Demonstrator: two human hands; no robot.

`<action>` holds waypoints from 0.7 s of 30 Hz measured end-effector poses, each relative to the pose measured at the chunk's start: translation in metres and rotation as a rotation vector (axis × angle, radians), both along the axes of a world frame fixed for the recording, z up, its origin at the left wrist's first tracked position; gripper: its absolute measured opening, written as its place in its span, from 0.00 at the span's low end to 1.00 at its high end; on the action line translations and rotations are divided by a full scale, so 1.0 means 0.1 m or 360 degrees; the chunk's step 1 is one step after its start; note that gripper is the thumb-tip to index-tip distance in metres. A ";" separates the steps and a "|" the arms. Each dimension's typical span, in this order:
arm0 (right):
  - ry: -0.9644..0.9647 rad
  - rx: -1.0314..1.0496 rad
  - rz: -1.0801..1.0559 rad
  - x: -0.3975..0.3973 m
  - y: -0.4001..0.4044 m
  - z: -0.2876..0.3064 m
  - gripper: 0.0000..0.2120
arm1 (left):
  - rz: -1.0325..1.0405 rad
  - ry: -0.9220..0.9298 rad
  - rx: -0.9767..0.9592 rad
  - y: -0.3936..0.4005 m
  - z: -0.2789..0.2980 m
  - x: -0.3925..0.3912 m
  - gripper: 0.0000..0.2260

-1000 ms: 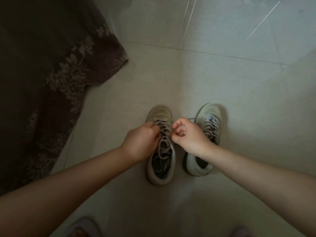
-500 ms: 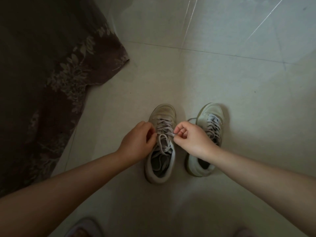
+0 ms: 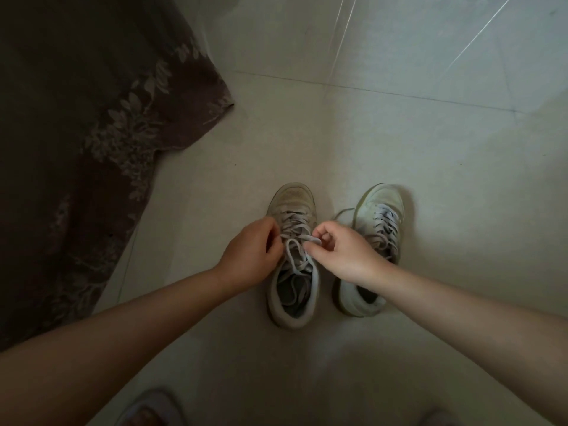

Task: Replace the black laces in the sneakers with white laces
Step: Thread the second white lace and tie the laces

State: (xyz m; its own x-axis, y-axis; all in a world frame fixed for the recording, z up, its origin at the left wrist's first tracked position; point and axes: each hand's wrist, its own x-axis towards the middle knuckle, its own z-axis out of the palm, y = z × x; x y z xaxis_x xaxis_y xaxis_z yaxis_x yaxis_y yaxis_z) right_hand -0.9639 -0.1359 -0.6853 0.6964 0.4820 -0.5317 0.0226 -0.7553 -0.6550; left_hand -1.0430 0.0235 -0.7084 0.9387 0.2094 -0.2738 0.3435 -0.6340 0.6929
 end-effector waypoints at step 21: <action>-0.0973 -0.0064 0.0471 -0.10 -0.05 -0.04 0.16 | -0.0121 -0.0396 0.0034 0.08 0.11 0.12 0.06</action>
